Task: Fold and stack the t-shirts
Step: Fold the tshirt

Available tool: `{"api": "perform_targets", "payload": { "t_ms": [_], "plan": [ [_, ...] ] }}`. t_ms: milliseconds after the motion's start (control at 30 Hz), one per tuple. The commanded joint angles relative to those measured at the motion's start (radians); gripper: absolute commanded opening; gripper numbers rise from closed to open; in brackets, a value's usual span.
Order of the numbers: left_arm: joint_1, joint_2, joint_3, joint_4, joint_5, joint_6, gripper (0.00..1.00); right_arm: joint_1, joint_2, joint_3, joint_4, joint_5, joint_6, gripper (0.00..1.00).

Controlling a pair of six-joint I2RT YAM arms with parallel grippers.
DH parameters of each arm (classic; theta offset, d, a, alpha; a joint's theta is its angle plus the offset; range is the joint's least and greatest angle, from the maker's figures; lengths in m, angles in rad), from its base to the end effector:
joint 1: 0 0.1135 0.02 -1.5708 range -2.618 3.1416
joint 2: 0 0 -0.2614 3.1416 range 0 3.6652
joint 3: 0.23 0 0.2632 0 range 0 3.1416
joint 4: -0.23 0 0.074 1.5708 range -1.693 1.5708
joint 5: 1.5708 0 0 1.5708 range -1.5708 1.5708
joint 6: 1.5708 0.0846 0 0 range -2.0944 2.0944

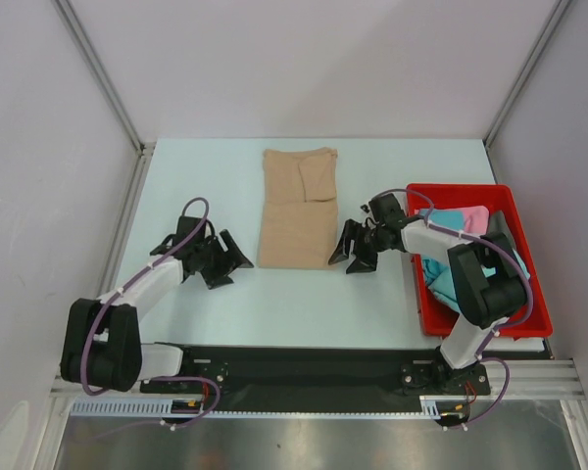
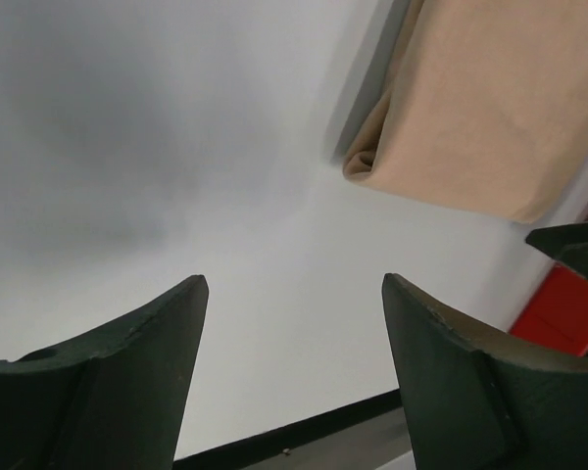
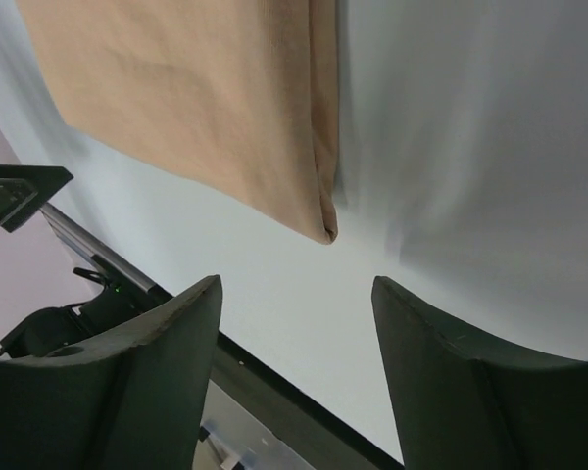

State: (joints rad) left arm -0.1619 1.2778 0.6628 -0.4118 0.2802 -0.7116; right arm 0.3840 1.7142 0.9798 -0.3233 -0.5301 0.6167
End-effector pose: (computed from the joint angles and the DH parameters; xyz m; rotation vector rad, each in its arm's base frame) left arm 0.2615 -0.0664 0.1320 -0.6280 2.6169 -0.6609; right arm 0.3177 0.1745 0.1170 0.1257 2.7744 1.0084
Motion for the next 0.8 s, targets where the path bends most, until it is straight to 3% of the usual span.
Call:
{"api": "perform_targets", "payload": {
  "t_ms": [0, 167, 600, 767],
  "plan": [
    [0.010, 0.040, -0.015, 0.142, 0.126, -0.150, 0.77, 0.006, -0.033, -0.020, 0.098, 0.022, 0.066, 0.65],
    [0.010, 0.126, -0.028, 0.194, 0.125, -0.245, 0.76, 0.006, -0.038, -0.023, 0.102, 0.036, 0.061, 0.60],
    [-0.004, 0.293, 0.027, 0.208, 0.111, -0.356, 0.72, 0.030, -0.013, -0.038, 0.128, 0.051, 0.089, 0.64],
    [-0.004, 0.347, 0.032, 0.214, 0.109, -0.376, 0.64, 0.038, 0.002, -0.036, 0.133, 0.065, 0.097, 0.64]
  ]
}}
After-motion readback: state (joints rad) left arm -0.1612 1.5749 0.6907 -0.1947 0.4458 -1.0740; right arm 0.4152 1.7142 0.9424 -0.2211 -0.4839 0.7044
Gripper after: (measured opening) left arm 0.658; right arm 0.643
